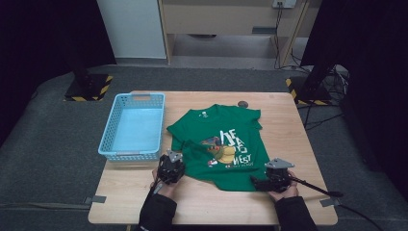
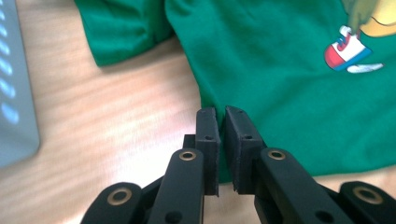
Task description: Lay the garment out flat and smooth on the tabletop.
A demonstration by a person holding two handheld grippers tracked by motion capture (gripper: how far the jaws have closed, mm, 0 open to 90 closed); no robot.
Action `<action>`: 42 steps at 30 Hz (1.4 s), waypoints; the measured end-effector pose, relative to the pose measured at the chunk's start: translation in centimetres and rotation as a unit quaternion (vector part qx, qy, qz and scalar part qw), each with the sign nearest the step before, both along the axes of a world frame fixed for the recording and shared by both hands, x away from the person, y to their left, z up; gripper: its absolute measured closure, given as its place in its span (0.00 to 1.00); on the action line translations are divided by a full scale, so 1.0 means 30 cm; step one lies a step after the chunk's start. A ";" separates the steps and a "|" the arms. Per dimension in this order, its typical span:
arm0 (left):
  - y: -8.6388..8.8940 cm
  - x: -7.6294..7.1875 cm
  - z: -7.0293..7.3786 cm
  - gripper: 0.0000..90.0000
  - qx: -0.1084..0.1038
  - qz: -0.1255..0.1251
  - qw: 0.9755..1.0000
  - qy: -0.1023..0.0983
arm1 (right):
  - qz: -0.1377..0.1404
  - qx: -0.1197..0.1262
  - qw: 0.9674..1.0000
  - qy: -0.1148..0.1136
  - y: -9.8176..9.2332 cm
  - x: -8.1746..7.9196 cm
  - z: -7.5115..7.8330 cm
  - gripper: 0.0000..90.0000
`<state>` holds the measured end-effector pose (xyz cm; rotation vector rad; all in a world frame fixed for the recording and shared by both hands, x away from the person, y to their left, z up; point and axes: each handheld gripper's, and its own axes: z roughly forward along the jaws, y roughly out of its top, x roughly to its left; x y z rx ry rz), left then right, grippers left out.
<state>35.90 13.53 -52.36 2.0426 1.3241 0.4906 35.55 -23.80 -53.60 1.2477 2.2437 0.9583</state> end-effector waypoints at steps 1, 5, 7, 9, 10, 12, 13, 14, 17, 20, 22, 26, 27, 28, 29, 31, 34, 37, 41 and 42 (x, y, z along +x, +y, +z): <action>0.003 -0.013 0.000 0.93 0.000 -0.003 1.000 -0.001 | 0.000 0.000 1.000 0.001 0.000 -0.003 0.001 0.10; 0.014 -0.055 0.000 0.93 0.006 -0.008 1.000 -0.004 | 0.008 0.002 1.000 0.005 0.000 -0.016 0.001 0.10; 0.020 -0.068 0.000 0.93 0.008 -0.010 1.000 -0.005 | 0.012 0.002 1.000 0.006 0.003 -0.026 0.001 0.10; 0.023 -0.079 0.000 0.93 0.011 -0.013 1.000 -0.006 | 0.016 0.004 1.000 0.007 0.003 -0.037 0.001 0.11; 0.024 -0.084 0.001 0.93 0.012 -0.014 1.000 -0.007 | 0.016 0.005 1.000 0.009 0.004 -0.043 0.001 0.11; 0.026 -0.090 0.001 0.93 0.014 -0.015 1.000 -0.008 | 0.019 0.007 1.000 0.011 0.004 -0.053 0.001 0.11; 0.027 -0.092 0.001 0.93 0.015 -0.015 1.000 -0.008 | 0.020 0.007 1.000 0.010 0.004 -0.057 0.001 0.11; 0.028 -0.093 0.001 0.93 0.014 -0.015 1.000 -0.008 | 0.021 0.007 1.000 0.011 0.004 -0.062 0.001 0.11; 0.032 -0.096 0.003 0.91 0.016 -0.012 1.000 -0.006 | 0.023 0.009 1.000 0.011 0.004 -0.074 0.001 0.11; 0.045 -0.090 0.008 0.83 0.008 -0.008 1.000 0.002 | 0.023 0.009 1.000 0.012 0.003 -0.081 0.003 0.12; 0.059 -0.084 0.025 0.76 -0.006 0.000 1.000 -0.002 | 0.018 0.012 1.000 0.003 -0.002 -0.081 0.012 0.12; 0.062 -0.053 0.086 0.63 -0.027 0.005 0.999 -0.034 | 0.009 0.029 0.999 -0.028 -0.018 -0.063 0.058 0.11; 0.058 -0.037 0.100 0.62 -0.033 0.004 0.999 -0.041 | 0.008 0.024 0.999 -0.033 -0.015 -0.058 0.066 0.11; 0.050 -0.020 0.113 0.57 -0.032 0.005 0.998 -0.049 | 0.009 0.021 0.999 -0.036 -0.009 -0.050 0.076 0.11; 0.042 -0.001 0.124 0.55 -0.034 0.003 0.998 -0.057 | 0.012 0.020 0.999 -0.039 -0.001 -0.043 0.084 0.11; 0.025 0.039 0.139 0.52 -0.038 0.004 0.997 -0.069 | 0.016 0.016 0.999 -0.043 0.018 -0.027 0.093 0.11; -0.001 0.112 0.147 0.45 -0.042 0.003 0.996 -0.076 | 0.019 0.012 0.999 -0.038 0.044 0.005 0.093 0.11; -0.018 0.175 0.142 0.40 -0.050 0.012 0.996 -0.067 | 0.018 0.015 0.999 -0.032 0.061 0.041 0.086 0.11; -0.040 0.264 0.128 0.40 -0.065 0.016 0.997 -0.037 | 0.017 0.013 1.000 -0.020 0.074 0.082 0.062 0.11; -0.047 0.284 0.122 0.40 -0.064 0.015 0.997 -0.033 | 0.016 0.014 1.000 -0.014 0.075 0.087 0.056 0.11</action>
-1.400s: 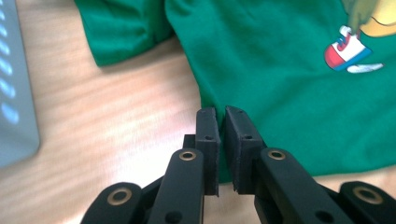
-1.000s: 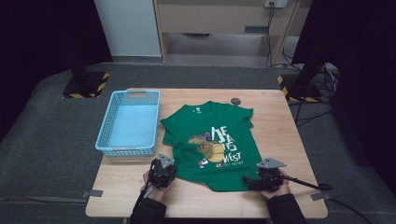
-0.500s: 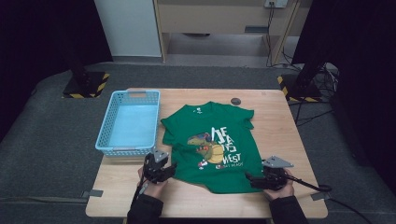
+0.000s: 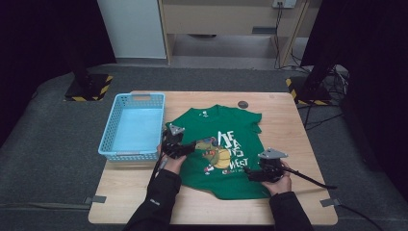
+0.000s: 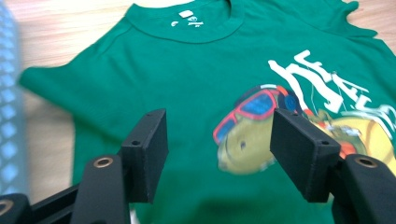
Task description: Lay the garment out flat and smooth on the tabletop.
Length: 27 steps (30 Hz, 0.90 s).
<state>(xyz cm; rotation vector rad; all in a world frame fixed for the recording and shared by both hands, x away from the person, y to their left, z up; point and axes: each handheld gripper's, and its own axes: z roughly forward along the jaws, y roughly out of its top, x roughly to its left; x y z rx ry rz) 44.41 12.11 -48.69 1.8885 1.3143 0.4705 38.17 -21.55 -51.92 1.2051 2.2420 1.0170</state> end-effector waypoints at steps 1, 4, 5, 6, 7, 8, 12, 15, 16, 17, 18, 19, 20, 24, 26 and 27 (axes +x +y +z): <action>-0.010 0.018 -0.005 0.41 0.005 -0.001 1.000 0.006 | 0.001 0.005 1.000 0.005 0.001 0.006 -0.007 0.11; -0.044 0.058 -0.025 0.41 0.024 -0.007 1.000 0.016 | 0.000 0.005 1.000 0.016 0.007 0.016 -0.027 0.11; -0.054 0.071 -0.034 0.42 0.031 -0.008 0.999 0.023 | 0.000 0.004 1.000 0.019 0.008 0.019 -0.032 0.11; -0.063 0.083 -0.044 0.42 0.038 -0.009 0.999 0.028 | 0.000 0.002 1.000 0.021 0.011 0.019 -0.036 0.11; -0.069 0.095 -0.055 0.43 0.048 -0.009 0.998 0.035 | 0.002 0.001 1.000 0.022 0.013 0.019 -0.041 0.11; -0.076 0.106 -0.067 0.43 0.053 -0.010 0.998 0.041 | 0.003 -0.001 1.000 0.023 0.015 0.019 -0.045 0.11; -0.087 0.132 -0.111 0.44 0.073 -0.009 0.996 0.056 | 0.004 -0.006 1.000 0.028 0.021 0.015 -0.056 0.11; -0.089 0.140 -0.121 0.47 0.082 -0.007 0.995 0.048 | 0.003 -0.005 1.000 0.029 0.022 0.013 -0.056 0.11; -0.092 0.146 -0.120 0.47 0.087 -0.010 0.995 0.050 | 0.003 -0.006 1.000 0.029 0.022 0.011 -0.056 0.11; -0.095 0.151 -0.119 0.46 0.090 -0.013 0.995 0.052 | 0.001 -0.006 1.000 0.028 0.022 0.007 -0.057 0.11; -0.096 0.159 -0.117 0.46 0.091 -0.014 0.994 0.055 | 0.001 -0.007 1.000 0.027 0.022 0.004 -0.057 0.11; -0.098 0.167 -0.116 0.46 0.091 -0.014 0.994 0.057 | 0.001 -0.007 1.000 0.027 0.022 0.000 -0.057 0.11; -0.100 0.176 -0.116 0.46 0.092 -0.014 0.994 0.057 | 0.001 -0.007 1.000 0.027 0.023 -0.005 -0.057 0.11; -0.107 0.206 -0.115 0.46 0.093 -0.009 0.994 0.060 | -0.001 -0.007 1.000 0.028 0.024 -0.023 -0.057 0.10; -0.110 0.220 -0.116 0.45 0.092 -0.007 0.994 0.059 | -0.002 -0.008 1.000 0.027 0.024 -0.027 -0.057 0.10; -0.110 0.226 -0.116 0.45 0.092 -0.005 0.994 0.058 | -0.002 -0.008 1.000 0.027 0.025 -0.027 -0.057 0.10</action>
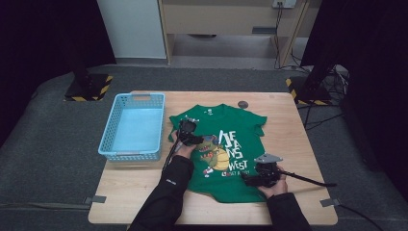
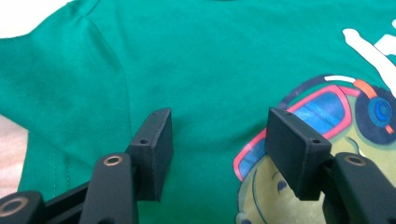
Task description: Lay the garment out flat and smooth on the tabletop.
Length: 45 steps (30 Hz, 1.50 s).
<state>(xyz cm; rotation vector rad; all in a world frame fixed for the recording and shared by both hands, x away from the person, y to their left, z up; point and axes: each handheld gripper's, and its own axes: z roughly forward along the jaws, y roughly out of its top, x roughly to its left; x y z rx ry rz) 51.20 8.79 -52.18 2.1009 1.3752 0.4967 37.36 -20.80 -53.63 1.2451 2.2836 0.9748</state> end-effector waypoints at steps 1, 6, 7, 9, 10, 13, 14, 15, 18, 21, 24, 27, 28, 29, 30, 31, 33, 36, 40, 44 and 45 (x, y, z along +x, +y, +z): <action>-0.001 0.006 -0.001 0.45 0.000 0.001 1.000 -0.001 | 0.000 0.000 1.000 0.001 0.000 0.000 0.000 0.10; 0.004 0.035 -0.006 0.42 -0.002 0.002 1.000 -0.008 | -0.003 -0.001 1.000 0.001 0.007 -0.003 0.000 0.09; 0.005 0.040 -0.007 0.42 -0.002 0.002 1.000 -0.008 | -0.003 -0.001 1.000 0.001 0.008 -0.003 0.000 0.09; 0.009 0.040 -0.008 0.41 -0.004 0.001 1.000 -0.011 | -0.004 -0.001 1.000 0.001 0.009 -0.002 0.000 0.09; 0.010 0.037 -0.006 0.42 -0.003 0.003 1.000 -0.010 | -0.004 -0.001 1.000 0.002 0.009 -0.002 0.000 0.09; 0.022 0.003 0.010 0.42 -0.023 -0.001 0.999 -0.025 | -0.006 -0.002 1.000 -0.002 0.008 -0.001 0.002 0.09; 0.030 -0.013 0.019 0.42 -0.034 -0.005 0.999 -0.031 | -0.007 -0.004 1.000 -0.004 0.006 0.002 0.004 0.09; 0.038 -0.030 0.027 0.40 -0.039 -0.010 0.999 -0.035 | -0.007 -0.004 1.000 -0.007 0.004 0.004 0.008 0.09; 0.066 -0.094 0.044 0.38 -0.041 -0.026 0.998 -0.042 | -0.008 0.007 1.000 -0.019 -0.006 0.012 0.027 0.09; 0.089 -0.168 0.039 0.36 -0.038 -0.039 0.997 -0.046 | -0.008 0.011 1.000 -0.027 -0.007 0.036 0.045 0.08; 0.104 -0.239 0.010 0.35 -0.027 -0.050 0.997 -0.049 | -0.004 0.006 1.000 -0.022 0.005 0.070 0.048 0.08; 0.110 -0.264 -0.011 0.33 -0.006 -0.053 0.998 -0.043 | -0.001 0.001 1.000 -0.009 0.016 0.110 0.034 0.08; 0.111 -0.269 -0.017 0.33 -0.001 -0.052 0.998 -0.041 | -0.003 0.000 1.000 -0.004 0.018 0.124 0.028 0.08; 0.114 -0.271 -0.023 0.33 -0.004 -0.050 0.998 -0.042 | -0.004 -0.001 1.000 0.000 0.019 0.136 0.022 0.08; 0.119 -0.272 -0.024 0.33 -0.009 -0.048 0.998 -0.040 | -0.004 -0.003 1.000 0.005 0.019 0.147 0.016 0.08; 0.122 -0.271 -0.025 0.32 -0.012 -0.043 0.998 -0.038 | -0.005 -0.006 1.000 0.010 0.020 0.155 0.010 0.08; 0.124 -0.271 -0.024 0.32 -0.005 -0.036 0.999 -0.040 | -0.005 -0.006 1.000 0.011 0.021 0.163 0.002 0.07; 0.128 -0.268 -0.022 0.32 0.007 -0.026 0.998 -0.048 | -0.005 -0.006 1.000 0.011 0.025 0.168 0.001 0.06; 0.140 -0.246 -0.025 0.32 0.014 -0.014 0.998 -0.058 | -0.003 -0.004 1.000 0.008 0.043 0.193 -0.003 0.05; 0.139 -0.218 -0.020 0.32 0.027 -0.005 0.998 -0.059 | -0.007 -0.004 1.000 0.008 0.061 0.220 -0.003 0.05; 0.134 -0.217 -0.017 0.33 0.034 -0.004 0.998 -0.059 | -0.008 -0.004 1.000 0.008 0.063 0.222 -0.003 0.05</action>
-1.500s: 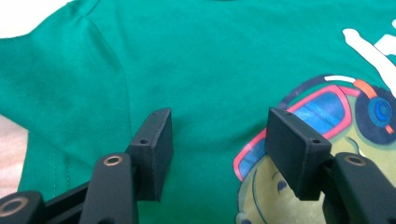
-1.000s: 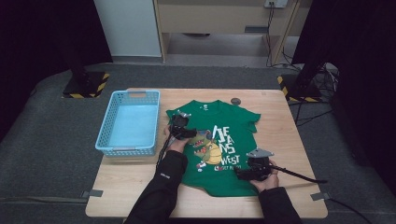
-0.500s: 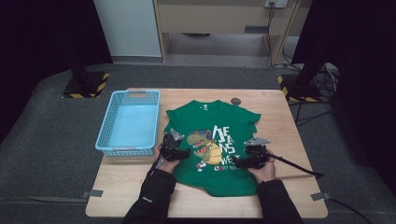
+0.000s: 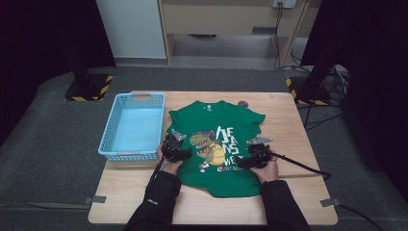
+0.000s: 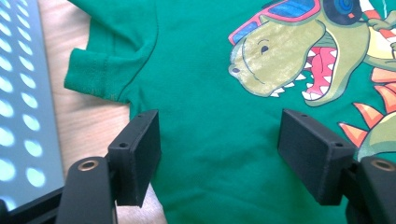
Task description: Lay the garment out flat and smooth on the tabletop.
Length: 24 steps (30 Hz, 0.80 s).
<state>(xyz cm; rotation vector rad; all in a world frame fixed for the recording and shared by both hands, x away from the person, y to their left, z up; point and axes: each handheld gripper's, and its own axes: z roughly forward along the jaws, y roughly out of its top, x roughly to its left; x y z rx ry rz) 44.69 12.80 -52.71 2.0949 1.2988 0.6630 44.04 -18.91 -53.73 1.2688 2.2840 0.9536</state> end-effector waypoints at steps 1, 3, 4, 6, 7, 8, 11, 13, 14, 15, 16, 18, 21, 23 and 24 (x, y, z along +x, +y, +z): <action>-0.008 -0.004 0.002 0.34 0.009 -0.001 1.000 -0.004 | -0.003 0.001 1.000 -0.001 0.002 0.000 -0.001 0.04; -0.025 -0.023 0.010 0.36 0.017 -0.011 1.000 -0.007 | -0.009 -0.002 1.000 -0.007 0.002 -0.007 0.000 0.04; -0.031 -0.034 0.016 0.36 0.012 -0.017 1.000 -0.010 | -0.012 -0.008 1.000 -0.014 -0.001 -0.016 0.002 0.05; -0.037 -0.058 0.035 0.35 -0.002 -0.025 1.000 -0.018 | -0.010 -0.005 1.000 -0.020 -0.012 -0.032 0.008 0.05; -0.037 -0.069 0.044 0.34 -0.008 -0.028 0.999 -0.019 | -0.010 -0.004 1.000 -0.020 -0.017 -0.039 0.012 0.05; -0.036 -0.080 0.053 0.33 -0.013 -0.031 0.999 -0.020 | -0.009 -0.005 1.000 -0.019 -0.022 -0.043 0.017 0.04; -0.023 -0.137 0.087 0.30 -0.027 -0.043 0.998 -0.025 | -0.007 0.003 1.000 -0.028 -0.043 -0.070 0.044 0.05; -0.006 -0.186 0.099 0.29 -0.040 -0.050 0.998 -0.026 | -0.006 0.010 0.999 -0.035 -0.055 -0.089 0.066 0.05; 0.003 -0.211 0.101 0.29 -0.044 -0.053 0.997 -0.027 | -0.004 0.018 0.999 -0.039 -0.060 -0.097 0.078 0.06; 0.016 -0.241 0.099 0.29 -0.049 -0.054 0.997 -0.026 | -0.004 0.024 0.999 -0.041 -0.063 -0.105 0.089 0.05; 0.027 -0.264 0.096 0.29 -0.056 -0.054 0.997 -0.024 | -0.004 0.029 0.999 -0.045 -0.063 -0.113 0.103 0.05; 0.046 -0.300 0.086 0.28 -0.056 -0.053 0.997 -0.021 | -0.002 0.032 0.998 -0.050 -0.057 -0.122 0.121 0.05; 0.079 -0.348 0.066 0.27 -0.049 -0.047 0.997 -0.020 | 0.006 0.035 0.998 -0.056 -0.032 -0.137 0.154 0.05; 0.109 -0.371 0.052 0.26 -0.054 -0.040 0.998 -0.019 | 0.011 0.034 0.998 -0.060 -0.017 -0.147 0.173 0.06; 0.125 -0.379 0.047 0.26 -0.058 -0.035 0.998 -0.017 | 0.016 0.034 0.997 -0.063 -0.008 -0.151 0.184 0.06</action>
